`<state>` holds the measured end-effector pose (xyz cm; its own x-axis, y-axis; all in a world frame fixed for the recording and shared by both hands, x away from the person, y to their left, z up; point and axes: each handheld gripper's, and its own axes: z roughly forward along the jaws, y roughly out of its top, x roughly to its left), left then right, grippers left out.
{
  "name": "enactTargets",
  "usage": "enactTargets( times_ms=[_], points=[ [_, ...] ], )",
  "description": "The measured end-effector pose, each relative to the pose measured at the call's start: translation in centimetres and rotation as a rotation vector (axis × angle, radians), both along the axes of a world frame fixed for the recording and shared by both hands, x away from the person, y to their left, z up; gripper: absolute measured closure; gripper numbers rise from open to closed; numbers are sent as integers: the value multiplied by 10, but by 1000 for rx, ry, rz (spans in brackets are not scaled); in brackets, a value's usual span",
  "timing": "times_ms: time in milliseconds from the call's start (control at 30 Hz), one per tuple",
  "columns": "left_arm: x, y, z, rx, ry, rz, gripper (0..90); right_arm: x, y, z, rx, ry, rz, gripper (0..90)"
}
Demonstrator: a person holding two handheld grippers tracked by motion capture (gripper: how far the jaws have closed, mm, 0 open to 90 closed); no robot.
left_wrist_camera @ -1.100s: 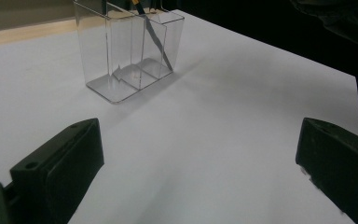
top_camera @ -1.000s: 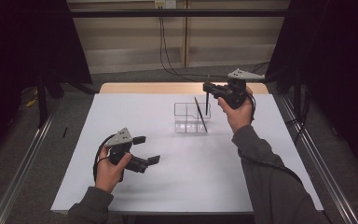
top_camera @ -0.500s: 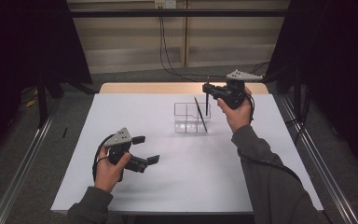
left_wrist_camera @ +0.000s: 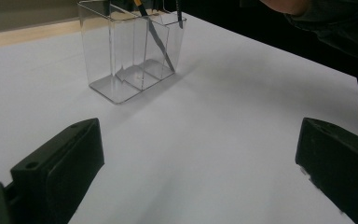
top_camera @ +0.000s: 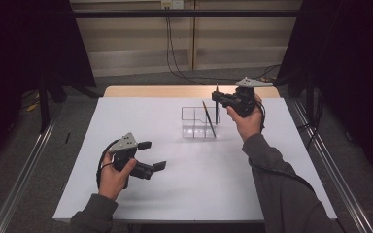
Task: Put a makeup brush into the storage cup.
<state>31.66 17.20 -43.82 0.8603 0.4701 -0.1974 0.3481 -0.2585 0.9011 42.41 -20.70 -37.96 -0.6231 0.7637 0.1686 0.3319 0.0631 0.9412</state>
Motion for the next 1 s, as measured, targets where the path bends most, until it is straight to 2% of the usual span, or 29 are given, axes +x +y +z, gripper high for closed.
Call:
enactTargets(
  times_ms=[233, 1000],
  points=[
    [0, -1, -1, 13, 3, 0, 8, -2, -2, -1, 3, 1, 1, 844],
    [0, -1, -1, 12, 2, -1, 8, -5, 3, -15, 15, 40, 23, 836]
  ],
)
